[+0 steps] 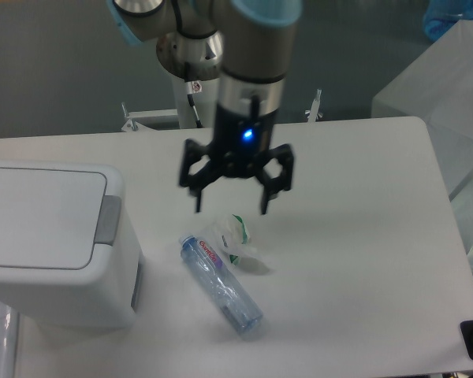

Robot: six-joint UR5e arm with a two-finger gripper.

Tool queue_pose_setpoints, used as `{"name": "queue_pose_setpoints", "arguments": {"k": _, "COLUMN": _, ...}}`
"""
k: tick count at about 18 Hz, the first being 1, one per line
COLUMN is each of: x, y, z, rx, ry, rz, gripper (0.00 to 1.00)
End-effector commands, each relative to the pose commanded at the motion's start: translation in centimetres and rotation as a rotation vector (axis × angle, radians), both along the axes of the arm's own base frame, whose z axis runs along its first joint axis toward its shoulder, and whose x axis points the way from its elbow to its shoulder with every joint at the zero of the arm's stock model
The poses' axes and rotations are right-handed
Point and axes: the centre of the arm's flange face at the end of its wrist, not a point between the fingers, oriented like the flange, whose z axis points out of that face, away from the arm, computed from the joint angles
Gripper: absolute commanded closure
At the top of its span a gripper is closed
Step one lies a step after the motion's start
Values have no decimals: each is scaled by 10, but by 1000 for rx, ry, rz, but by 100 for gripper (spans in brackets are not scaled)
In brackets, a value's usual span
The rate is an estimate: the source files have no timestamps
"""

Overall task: Open the trash can
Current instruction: 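Move the gripper over the trash can lid and lower it, then press the gripper fingertip down on the lid's push button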

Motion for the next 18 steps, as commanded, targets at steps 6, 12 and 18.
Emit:
{"name": "queue_pose_setpoints", "arguments": {"k": 6, "x": 36, "y": 22, "z": -6, "rx": 4, "ry": -40, "rz": 4, "gripper": 0}}
{"name": "queue_pose_setpoints", "arguments": {"k": 12, "x": 57, "y": 29, "z": -17, "rx": -14, "ry": -54, "rz": -30, "gripper": 0}}
{"name": "queue_pose_setpoints", "arguments": {"k": 18, "x": 59, "y": 28, "z": -23, "rx": -23, "ry": -59, "rz": -33, "gripper": 0}}
